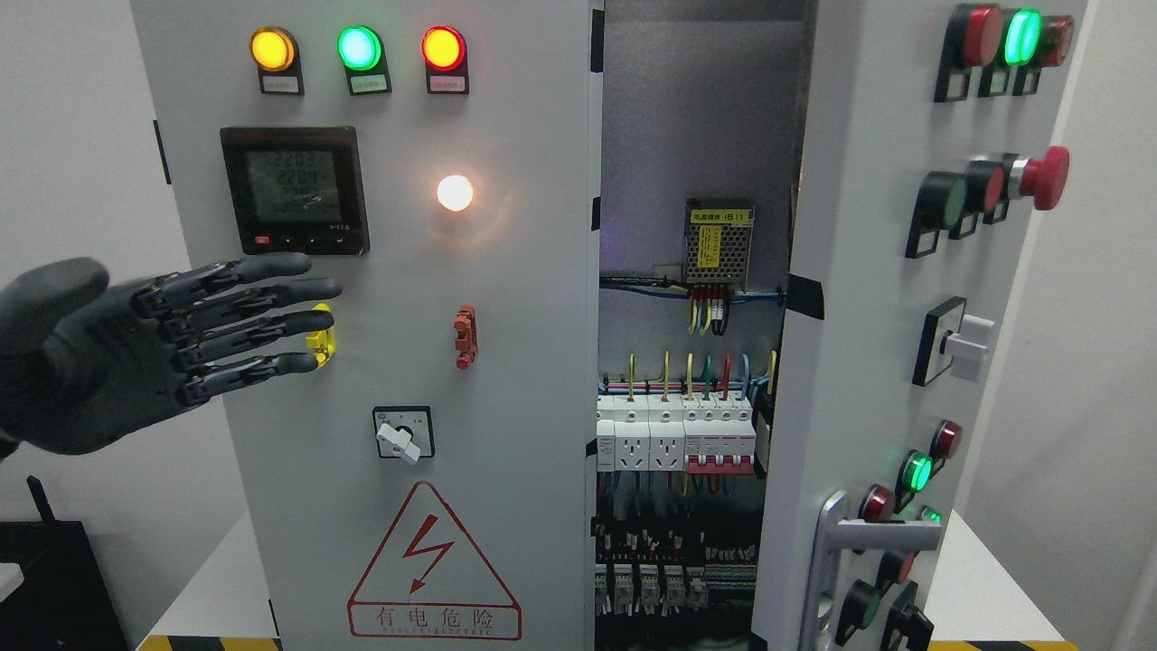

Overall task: Open door with both hands
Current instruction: 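Raise the left hand and reach into the gap of the ajar door, then push the inner edge of the button-covered door outward with the left hand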

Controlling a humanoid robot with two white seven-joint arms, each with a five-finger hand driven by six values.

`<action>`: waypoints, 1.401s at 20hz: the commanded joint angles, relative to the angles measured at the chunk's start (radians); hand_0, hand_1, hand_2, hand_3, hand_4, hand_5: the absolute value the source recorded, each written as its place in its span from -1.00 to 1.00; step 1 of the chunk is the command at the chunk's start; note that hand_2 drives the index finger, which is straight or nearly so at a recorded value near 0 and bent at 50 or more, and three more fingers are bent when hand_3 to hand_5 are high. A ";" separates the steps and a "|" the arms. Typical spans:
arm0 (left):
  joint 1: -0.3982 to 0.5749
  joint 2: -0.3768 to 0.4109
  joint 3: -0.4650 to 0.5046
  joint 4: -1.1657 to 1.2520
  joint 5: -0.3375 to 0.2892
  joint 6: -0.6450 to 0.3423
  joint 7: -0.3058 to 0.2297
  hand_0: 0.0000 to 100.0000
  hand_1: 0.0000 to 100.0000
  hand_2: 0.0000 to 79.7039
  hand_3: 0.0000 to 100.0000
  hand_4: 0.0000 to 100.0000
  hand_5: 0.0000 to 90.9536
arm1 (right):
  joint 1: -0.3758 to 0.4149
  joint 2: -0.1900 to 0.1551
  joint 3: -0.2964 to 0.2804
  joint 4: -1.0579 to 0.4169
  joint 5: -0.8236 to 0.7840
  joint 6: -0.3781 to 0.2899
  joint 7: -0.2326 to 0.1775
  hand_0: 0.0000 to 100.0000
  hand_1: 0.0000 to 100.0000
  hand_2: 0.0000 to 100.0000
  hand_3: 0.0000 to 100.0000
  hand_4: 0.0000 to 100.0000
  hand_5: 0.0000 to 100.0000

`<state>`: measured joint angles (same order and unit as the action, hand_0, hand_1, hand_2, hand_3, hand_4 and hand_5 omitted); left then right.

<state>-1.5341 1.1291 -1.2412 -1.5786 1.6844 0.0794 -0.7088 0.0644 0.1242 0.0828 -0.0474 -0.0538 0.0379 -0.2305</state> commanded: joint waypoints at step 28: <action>-0.106 -0.790 -0.043 0.279 0.040 0.092 0.000 -0.76 -0.22 -1.00 -1.00 -1.00 -1.00 | 0.000 0.000 0.000 0.000 0.000 0.000 0.000 -0.76 -0.22 -1.00 -1.00 -1.00 -1.00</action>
<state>-1.6392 0.4593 -1.3170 -1.3211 1.7267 0.1587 -0.7117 0.0644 0.1239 0.0828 -0.0476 -0.0538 0.0379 -0.2306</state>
